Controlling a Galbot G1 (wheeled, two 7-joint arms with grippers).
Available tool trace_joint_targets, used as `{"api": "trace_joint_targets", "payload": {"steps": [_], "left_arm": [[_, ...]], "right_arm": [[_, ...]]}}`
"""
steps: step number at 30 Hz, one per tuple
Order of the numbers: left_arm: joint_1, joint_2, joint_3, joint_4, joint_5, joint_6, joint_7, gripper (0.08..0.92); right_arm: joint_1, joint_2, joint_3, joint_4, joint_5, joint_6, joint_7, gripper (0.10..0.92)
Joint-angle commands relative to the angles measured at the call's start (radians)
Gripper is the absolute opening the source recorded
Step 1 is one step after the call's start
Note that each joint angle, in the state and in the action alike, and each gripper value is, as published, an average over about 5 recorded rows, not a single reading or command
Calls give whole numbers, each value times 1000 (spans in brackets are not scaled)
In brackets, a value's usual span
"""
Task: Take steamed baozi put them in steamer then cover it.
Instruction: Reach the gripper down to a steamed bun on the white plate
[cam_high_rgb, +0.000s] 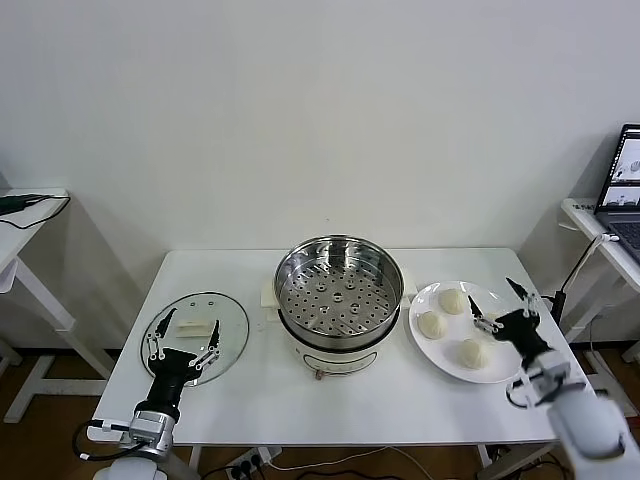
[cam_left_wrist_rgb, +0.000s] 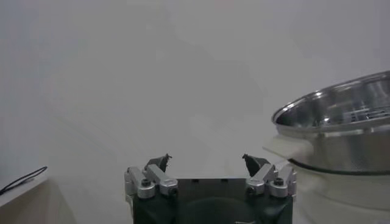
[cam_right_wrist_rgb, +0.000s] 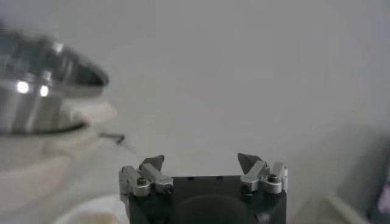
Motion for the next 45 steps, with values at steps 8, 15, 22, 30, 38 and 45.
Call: {"api": "trace_joint_targets", "payload": {"steps": [8, 15, 22, 30, 38, 45], "left_arm": [[5, 10, -2, 16, -7, -3, 3, 823], [-3, 0, -2, 21, -12, 11, 2, 823], [-4, -10, -4, 26, -13, 15, 1, 823], [1, -11, -14, 17, -13, 13, -1, 823], [8, -16, -14, 13, -11, 6, -3, 823], [15, -19, -15, 11, -9, 0, -3, 823]], "right_arm": [[889, -342, -750, -504, -288, -48, -632, 823], [1226, -179, -1020, -762, -375, 25, -903, 823], [1310, 6, -1067, -958, -432, 97, -1008, 823], [1290, 94, -1065, -1034, -491, 115, -1033, 823], [1268, 127, -1041, -1081, -540, 122, -983, 823], [1236, 162, -1008, -1108, -582, 121, -935, 823]]}}
